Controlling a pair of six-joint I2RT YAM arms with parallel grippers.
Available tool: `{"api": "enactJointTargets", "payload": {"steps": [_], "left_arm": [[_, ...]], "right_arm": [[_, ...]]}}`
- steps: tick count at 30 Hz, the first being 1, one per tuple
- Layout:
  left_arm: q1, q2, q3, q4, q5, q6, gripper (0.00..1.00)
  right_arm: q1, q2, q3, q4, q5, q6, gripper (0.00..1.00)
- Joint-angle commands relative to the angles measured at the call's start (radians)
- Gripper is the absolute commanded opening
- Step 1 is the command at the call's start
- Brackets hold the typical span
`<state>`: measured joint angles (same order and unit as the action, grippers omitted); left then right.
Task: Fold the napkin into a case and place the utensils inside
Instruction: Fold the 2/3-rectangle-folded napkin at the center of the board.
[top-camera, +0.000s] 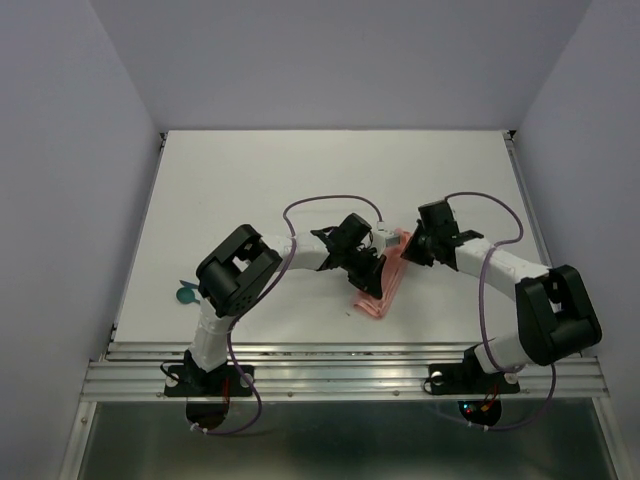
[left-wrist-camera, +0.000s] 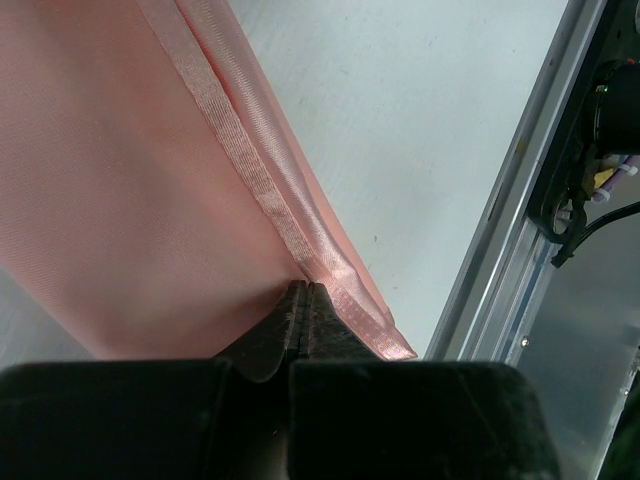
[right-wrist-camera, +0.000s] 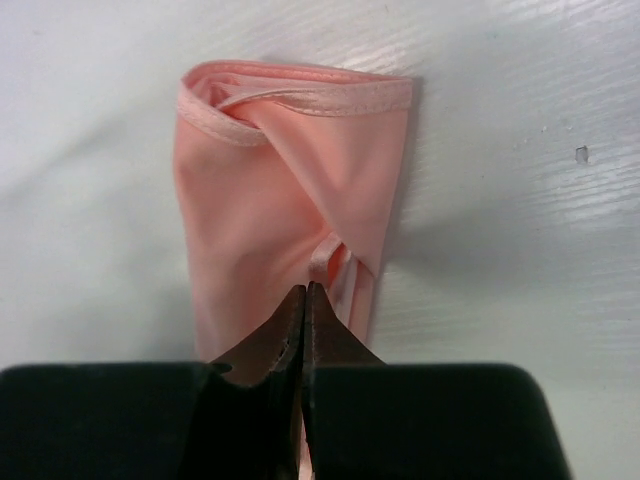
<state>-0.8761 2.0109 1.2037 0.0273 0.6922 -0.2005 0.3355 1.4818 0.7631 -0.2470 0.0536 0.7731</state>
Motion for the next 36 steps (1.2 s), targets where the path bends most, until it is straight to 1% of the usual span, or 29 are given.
{"api": "enactJointTargets", "payload": {"steps": [1,3,7,9,11,16,19,20,27,33,36], "left_arm": [[-0.006,-0.009,0.016,0.013,0.024,0.009,0.0],[-0.006,-0.006,0.02,0.014,0.03,0.007,0.0],[-0.006,0.002,0.026,0.017,0.038,0.006,0.0],[-0.006,0.003,0.03,0.016,0.04,0.007,0.0],[-0.006,0.002,0.033,0.016,0.038,0.007,0.0],[-0.006,-0.001,0.025,0.017,0.041,0.003,0.0],[-0.006,-0.001,0.02,0.019,0.046,0.003,0.0],[-0.006,-0.001,0.019,0.02,0.046,0.003,0.0],[-0.006,-0.012,0.002,0.025,0.052,0.006,0.0],[-0.006,-0.014,-0.006,0.034,0.056,0.003,0.0],[-0.006,-0.014,-0.006,0.036,0.061,0.003,0.0]], "right_arm": [[0.007,-0.124,0.036,-0.009,0.035,-0.005,0.01],[0.007,-0.172,0.022,-0.006,0.009,-0.011,0.01],[0.007,-0.172,0.01,0.015,-0.032,-0.02,0.01],[0.007,-0.141,0.005,0.032,-0.054,-0.024,0.01],[0.007,-0.105,0.005,0.072,-0.112,-0.031,0.01],[0.007,-0.02,0.008,0.12,-0.133,-0.028,0.01],[0.007,0.033,0.015,0.137,-0.08,-0.023,0.01],[0.007,0.047,0.019,0.13,-0.022,-0.021,0.01],[-0.003,0.11,0.059,0.083,0.124,-0.038,0.01],[-0.003,0.118,0.111,0.048,0.199,-0.054,0.01],[-0.003,0.123,0.131,0.029,0.203,-0.051,0.01]]}}
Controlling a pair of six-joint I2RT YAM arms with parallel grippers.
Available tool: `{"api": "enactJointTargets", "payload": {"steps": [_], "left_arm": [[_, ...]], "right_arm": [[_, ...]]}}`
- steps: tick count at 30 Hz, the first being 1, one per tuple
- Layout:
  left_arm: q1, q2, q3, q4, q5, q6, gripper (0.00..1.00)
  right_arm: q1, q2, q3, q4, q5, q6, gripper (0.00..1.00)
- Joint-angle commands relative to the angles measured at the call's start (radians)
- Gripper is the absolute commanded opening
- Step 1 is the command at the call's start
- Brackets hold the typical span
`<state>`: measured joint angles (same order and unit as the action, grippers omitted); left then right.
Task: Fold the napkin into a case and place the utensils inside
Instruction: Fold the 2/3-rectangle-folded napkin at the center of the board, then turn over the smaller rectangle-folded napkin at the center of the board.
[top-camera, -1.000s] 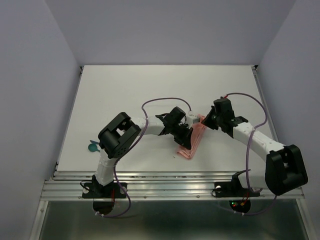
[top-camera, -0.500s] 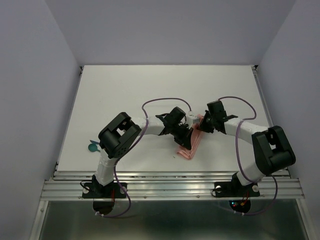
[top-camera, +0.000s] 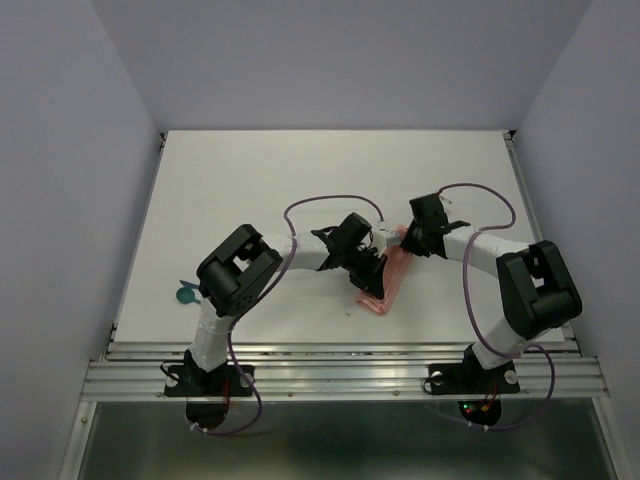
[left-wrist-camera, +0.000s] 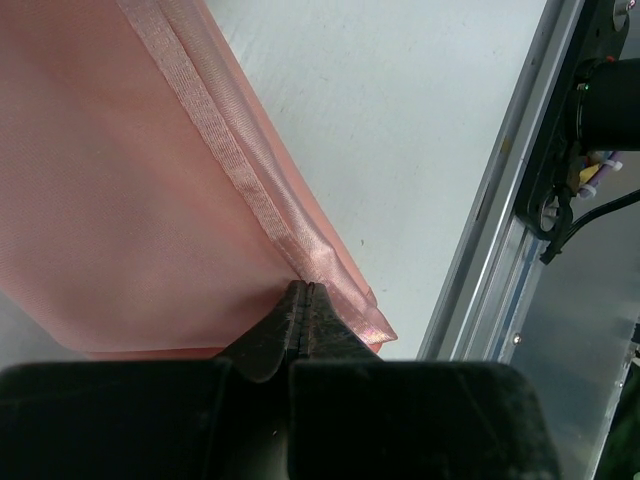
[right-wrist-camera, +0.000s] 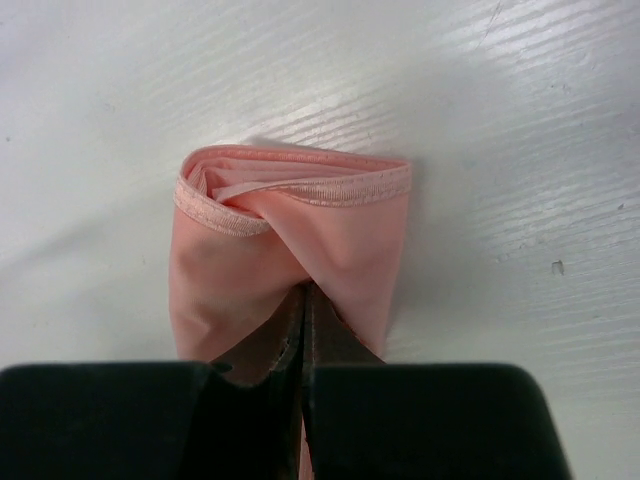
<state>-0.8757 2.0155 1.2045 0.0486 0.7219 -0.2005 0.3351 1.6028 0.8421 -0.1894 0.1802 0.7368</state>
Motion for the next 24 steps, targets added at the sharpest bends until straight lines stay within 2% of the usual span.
{"api": "enactJointTargets", "payload": {"steps": [1,8,16,24], "left_arm": [[-0.006,-0.017,-0.005,0.014,0.034,0.004,0.0],[-0.006,-0.009,-0.005,0.022,0.042,-0.002,0.0],[-0.006,-0.011,-0.01,0.027,0.047,-0.005,0.0],[-0.006,-0.008,-0.008,0.03,0.051,-0.008,0.0]], "right_arm": [[-0.002,-0.009,0.054,-0.027,0.07,-0.014,0.01],[-0.002,-0.003,0.066,-0.027,0.056,-0.025,0.01],[-0.002,-0.104,0.011,0.111,-0.105,-0.01,0.01],[-0.002,-0.037,0.011,0.171,-0.171,0.004,0.01]]}}
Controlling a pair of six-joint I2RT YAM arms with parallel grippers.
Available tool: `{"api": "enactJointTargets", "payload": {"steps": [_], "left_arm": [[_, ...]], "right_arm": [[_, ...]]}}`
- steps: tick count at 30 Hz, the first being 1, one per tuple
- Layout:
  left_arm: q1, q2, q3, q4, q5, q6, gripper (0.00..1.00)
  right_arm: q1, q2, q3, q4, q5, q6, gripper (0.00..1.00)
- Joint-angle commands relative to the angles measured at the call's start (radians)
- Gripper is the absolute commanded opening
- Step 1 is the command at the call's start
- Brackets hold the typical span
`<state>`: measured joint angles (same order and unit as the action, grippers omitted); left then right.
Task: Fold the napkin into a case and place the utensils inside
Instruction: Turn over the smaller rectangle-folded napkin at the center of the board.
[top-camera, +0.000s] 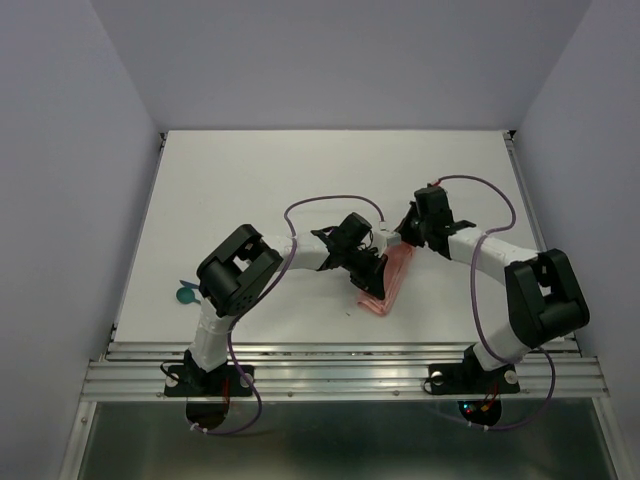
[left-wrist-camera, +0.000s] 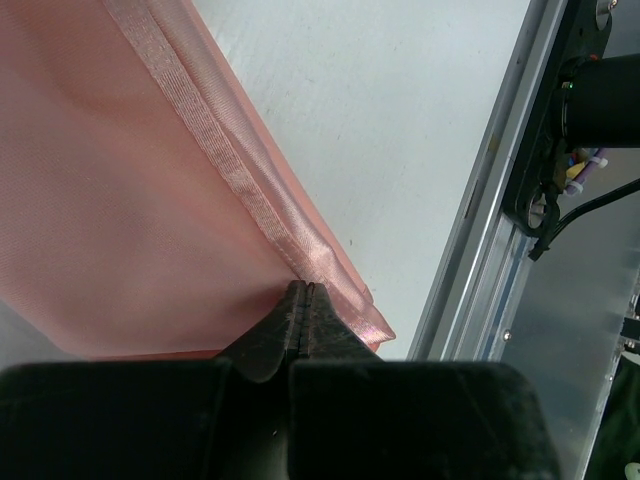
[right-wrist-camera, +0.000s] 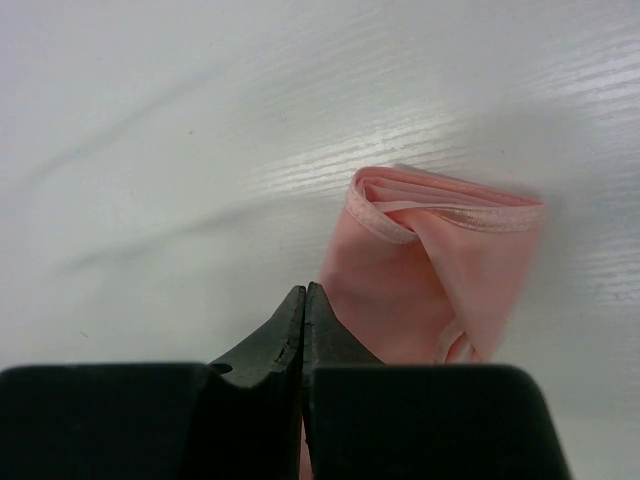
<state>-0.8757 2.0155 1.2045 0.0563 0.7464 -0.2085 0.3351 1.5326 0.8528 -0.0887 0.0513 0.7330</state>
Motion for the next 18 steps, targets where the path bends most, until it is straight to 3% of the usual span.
{"api": "enactJointTargets", "payload": {"steps": [1,11,18], "left_arm": [[-0.006,-0.008,-0.008,0.022,0.027,0.001,0.0],[-0.006,-0.015,-0.017,0.023,0.036,0.001,0.0],[-0.006,-0.015,-0.014,0.023,0.033,0.0,0.0]], "right_arm": [[-0.002,0.059,0.002,0.069,-0.041,0.008,0.01],[-0.002,0.136,0.017,0.041,0.079,-0.017,0.01],[-0.002,0.06,0.052,0.04,0.016,-0.038,0.05]]}}
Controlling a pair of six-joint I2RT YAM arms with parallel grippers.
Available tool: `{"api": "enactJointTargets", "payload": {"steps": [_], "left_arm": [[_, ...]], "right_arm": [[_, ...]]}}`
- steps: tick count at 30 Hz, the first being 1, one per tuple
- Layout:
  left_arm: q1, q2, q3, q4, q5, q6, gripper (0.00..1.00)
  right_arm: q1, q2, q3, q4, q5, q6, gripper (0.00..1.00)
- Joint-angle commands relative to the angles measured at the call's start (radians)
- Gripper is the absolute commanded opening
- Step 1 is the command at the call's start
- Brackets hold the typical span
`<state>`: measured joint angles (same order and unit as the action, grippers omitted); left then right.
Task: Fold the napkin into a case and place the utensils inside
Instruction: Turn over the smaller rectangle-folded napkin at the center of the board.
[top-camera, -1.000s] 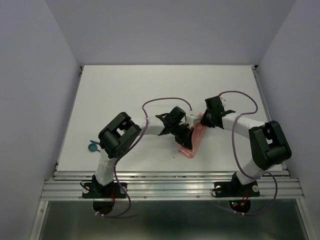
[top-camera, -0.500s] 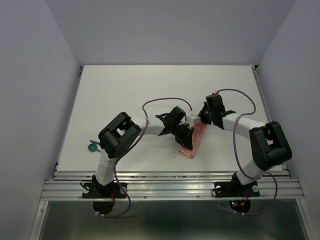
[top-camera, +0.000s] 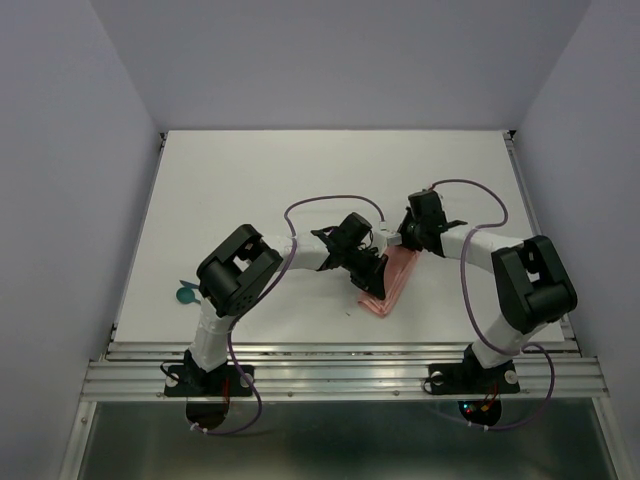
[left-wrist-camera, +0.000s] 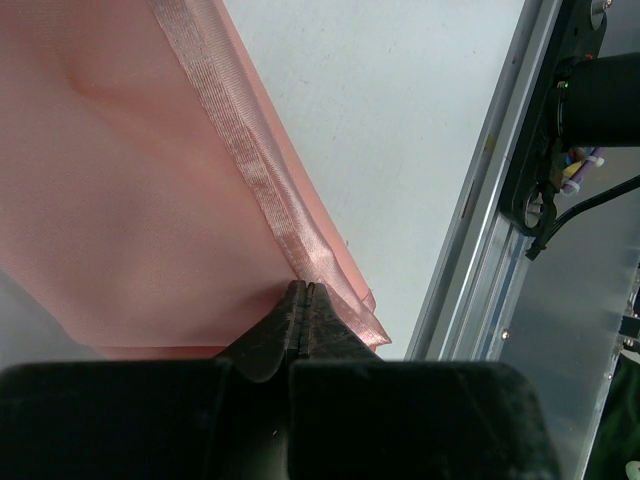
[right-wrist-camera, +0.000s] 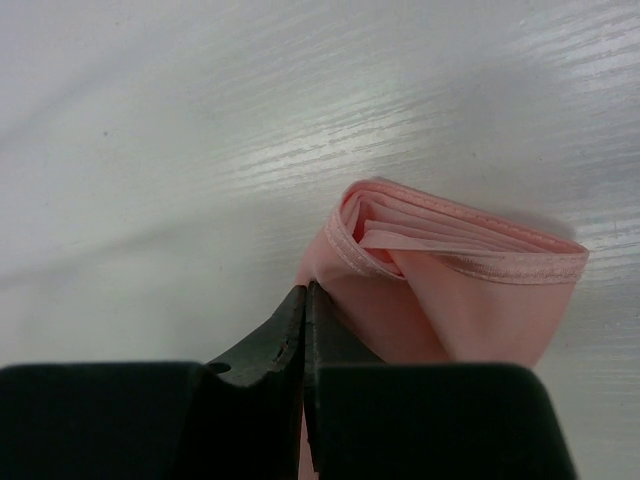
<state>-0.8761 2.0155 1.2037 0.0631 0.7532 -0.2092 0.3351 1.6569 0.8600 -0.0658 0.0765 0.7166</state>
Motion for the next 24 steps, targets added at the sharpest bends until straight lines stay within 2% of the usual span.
{"api": "enactJointTargets", "payload": {"steps": [1,11,16,21,24], "left_arm": [[-0.006,-0.015,-0.013,0.017,0.026,0.001,0.0],[-0.004,-0.006,-0.006,0.017,0.032,0.002,0.0],[-0.004,-0.001,-0.001,0.017,0.035,-0.001,0.0],[-0.004,-0.014,-0.007,0.023,0.037,0.001,0.0],[-0.003,-0.018,-0.013,0.024,0.035,-0.001,0.0]], "right_arm": [[-0.002,-0.08,0.042,0.015,-0.017,-0.023,0.06],[-0.002,-0.201,-0.078,0.001,-0.113,0.012,0.06],[-0.002,-0.166,-0.154,0.049,-0.167,0.04,0.06],[-0.002,-0.105,-0.179,0.055,-0.132,0.044,0.06],[-0.002,-0.131,-0.176,0.054,-0.119,0.04,0.06]]}}
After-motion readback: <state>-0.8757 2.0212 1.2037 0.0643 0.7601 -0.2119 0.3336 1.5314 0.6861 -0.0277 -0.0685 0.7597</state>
